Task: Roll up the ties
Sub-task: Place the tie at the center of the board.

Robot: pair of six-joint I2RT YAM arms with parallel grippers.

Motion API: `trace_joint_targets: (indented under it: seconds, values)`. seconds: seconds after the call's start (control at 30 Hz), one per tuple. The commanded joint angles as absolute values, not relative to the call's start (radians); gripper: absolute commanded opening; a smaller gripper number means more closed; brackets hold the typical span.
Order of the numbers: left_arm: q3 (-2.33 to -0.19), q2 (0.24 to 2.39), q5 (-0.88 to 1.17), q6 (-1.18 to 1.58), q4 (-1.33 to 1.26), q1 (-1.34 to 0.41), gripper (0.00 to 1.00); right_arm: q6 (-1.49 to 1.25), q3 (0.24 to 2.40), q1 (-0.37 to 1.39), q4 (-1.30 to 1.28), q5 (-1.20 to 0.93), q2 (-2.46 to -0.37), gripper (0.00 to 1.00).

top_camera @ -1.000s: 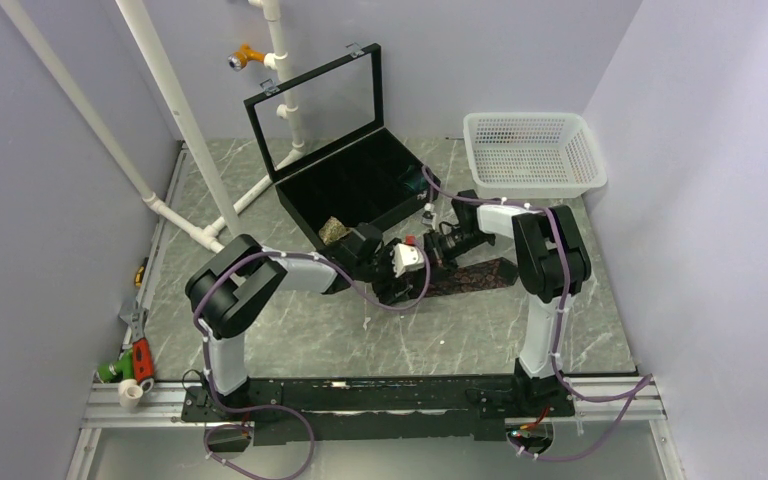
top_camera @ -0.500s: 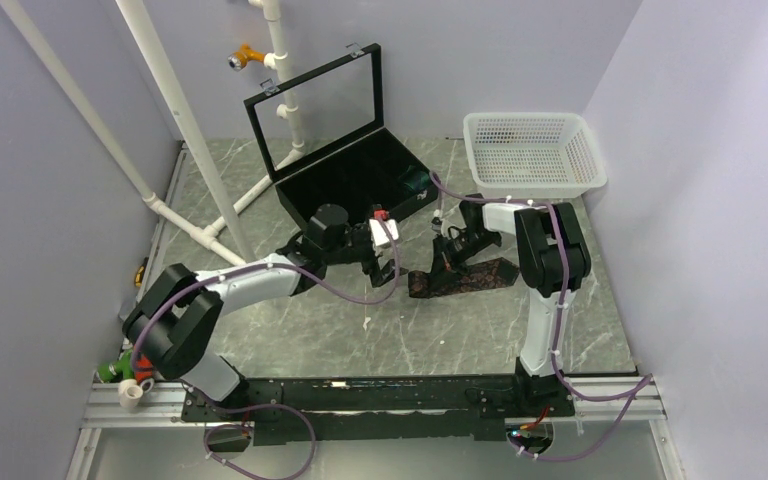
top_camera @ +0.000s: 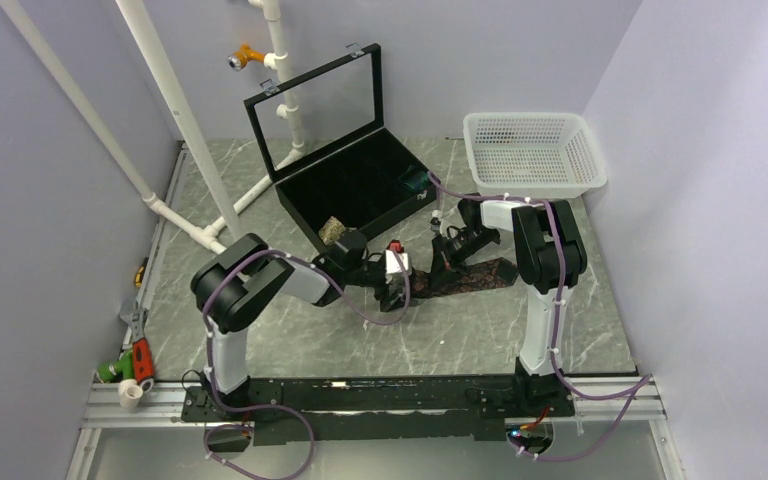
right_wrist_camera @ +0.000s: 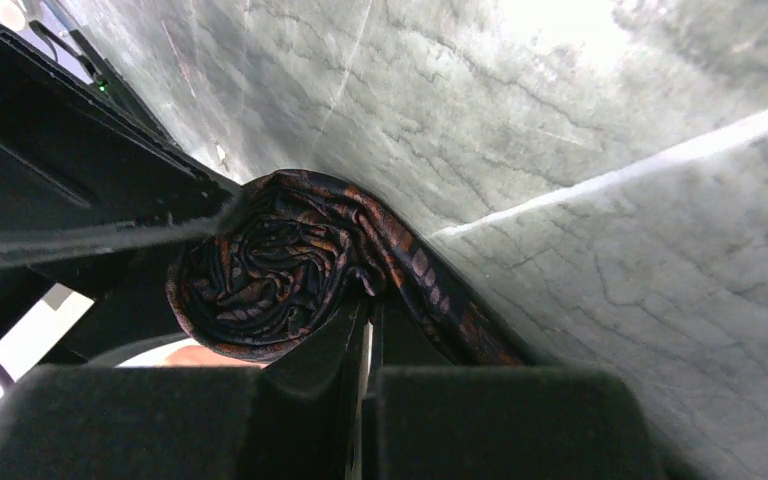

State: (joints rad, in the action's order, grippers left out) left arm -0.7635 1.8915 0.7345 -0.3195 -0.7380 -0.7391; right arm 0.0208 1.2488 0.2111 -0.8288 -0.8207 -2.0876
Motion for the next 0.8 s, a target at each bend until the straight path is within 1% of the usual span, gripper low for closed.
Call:
trace_joint_targets:
  seconds: [0.0, 0.1, 0.2, 0.33, 0.47, 0.57, 0.63, 0.7, 0.77]
  values:
    - [-0.864, 1.956, 0.763, -0.337, -0.860, -0.761, 0.87, 0.098, 1.260, 0.215, -0.754, -0.628, -2.142, 0.00]
    - [-0.887, 2.000, 0.719, -0.342, -0.866, -0.780, 0.80, 0.103, 1.264, 0.215, -0.755, -0.632, -2.143, 0.00]
    - [-0.904, 2.033, 0.696, -0.353, -0.843, -0.788, 0.69, 0.099, 1.270, 0.216, -0.754, -0.644, -2.144, 0.00]
    - [-0.885, 2.022, 0.653, -0.409, -0.756, -0.788, 0.50, 0.103, 1.264, 0.218, -0.752, -0.669, -2.130, 0.00]
    - [-0.864, 2.000, 0.654, -0.369, -0.639, -0.753, 0.32, 0.114, 1.278, 0.216, -0.795, -0.711, -2.089, 0.00]
    - [-0.854, 1.981, 0.666, -0.333, -0.563, -0.721, 0.14, 0.127, 1.281, 0.189, -0.841, -0.751, -2.003, 0.09]
    - [-0.844, 1.969, 0.683, -0.341, -0.520, -0.712, 0.09, 0.137, 1.279, 0.158, -0.858, -0.768, -1.947, 0.16]
    - [-0.833, 1.960, 0.709, -0.364, -0.489, -0.706, 0.09, 0.142, 1.275, 0.133, -0.847, -0.733, -1.918, 0.17]
    - [-0.829, 1.959, 0.744, -0.386, -0.460, -0.704, 0.09, 0.152, 1.269, 0.126, -0.821, -0.657, -1.928, 0.16]
